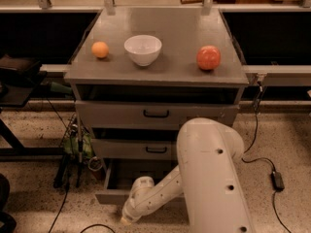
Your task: Close bottom drawer
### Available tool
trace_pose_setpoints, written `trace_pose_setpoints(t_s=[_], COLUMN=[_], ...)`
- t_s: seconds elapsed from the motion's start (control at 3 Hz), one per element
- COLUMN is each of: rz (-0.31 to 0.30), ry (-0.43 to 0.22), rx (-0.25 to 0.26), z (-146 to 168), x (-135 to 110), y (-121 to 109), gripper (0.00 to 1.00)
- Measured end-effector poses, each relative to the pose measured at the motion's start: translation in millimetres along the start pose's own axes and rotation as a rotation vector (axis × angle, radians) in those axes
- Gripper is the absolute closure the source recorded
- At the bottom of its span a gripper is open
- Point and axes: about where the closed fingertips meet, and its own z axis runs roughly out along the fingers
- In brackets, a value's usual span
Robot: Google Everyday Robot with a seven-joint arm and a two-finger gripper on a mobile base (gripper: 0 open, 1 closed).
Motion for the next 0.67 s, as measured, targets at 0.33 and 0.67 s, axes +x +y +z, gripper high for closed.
trace_pose_setpoints(t_s=[0.33,0.67], rz=[-0.034,-0.056], ry=[0.018,0.022], rx=[-0.018,-0.029], z=[27,51], x=[-12,-28], y=[8,5], gripper=[1.0,1.0])
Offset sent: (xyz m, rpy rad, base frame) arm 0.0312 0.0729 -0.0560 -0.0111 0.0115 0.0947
